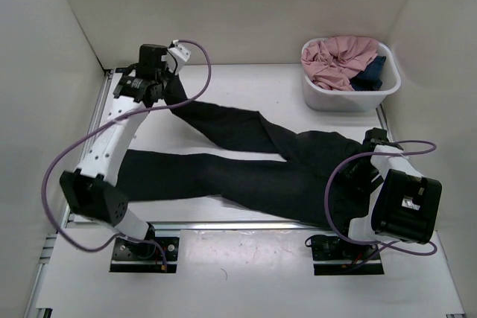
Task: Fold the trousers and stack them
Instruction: Flatten the trousers out
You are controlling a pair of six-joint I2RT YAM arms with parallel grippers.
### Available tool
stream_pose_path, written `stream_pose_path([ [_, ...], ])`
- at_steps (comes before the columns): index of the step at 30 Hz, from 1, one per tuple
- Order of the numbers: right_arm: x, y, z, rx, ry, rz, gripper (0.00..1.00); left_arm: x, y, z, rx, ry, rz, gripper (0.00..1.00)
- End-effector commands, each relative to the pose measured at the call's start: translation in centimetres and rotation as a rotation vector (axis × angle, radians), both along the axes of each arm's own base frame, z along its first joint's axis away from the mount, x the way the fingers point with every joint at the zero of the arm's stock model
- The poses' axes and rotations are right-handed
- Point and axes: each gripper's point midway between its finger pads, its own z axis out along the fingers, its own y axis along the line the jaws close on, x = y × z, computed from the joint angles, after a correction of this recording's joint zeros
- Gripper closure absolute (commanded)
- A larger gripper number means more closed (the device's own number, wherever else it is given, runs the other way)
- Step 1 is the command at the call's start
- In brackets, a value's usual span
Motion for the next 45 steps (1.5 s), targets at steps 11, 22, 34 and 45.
stream_pose_path([
  [11, -1.2, -0.9, 0.8, -0.034, 0.074, 0.129, 0.12, -7.1, 13.7, -13.4, -0.026, 0.261, 0.277, 0.86],
  [22, 5.3, -2.2, 9.8, -0.068, -0.100, 0.209, 0.09, -15.5, 14.3, -18.6, -0.235, 0.521, 0.301, 0.45],
  [34, 13.2, -4.5, 6.2, 0.004, -0.061, 0.134, 0.07, -2.3, 13.5, -16.6, -0.392, 0.495, 0.236, 0.12],
  [45, 12.4, -4.8, 0.1, 0.038, 0.073, 0.096, 0.09, -2.5, 9.2, -25.9, -0.427, 0.734, 0.239, 0.06],
])
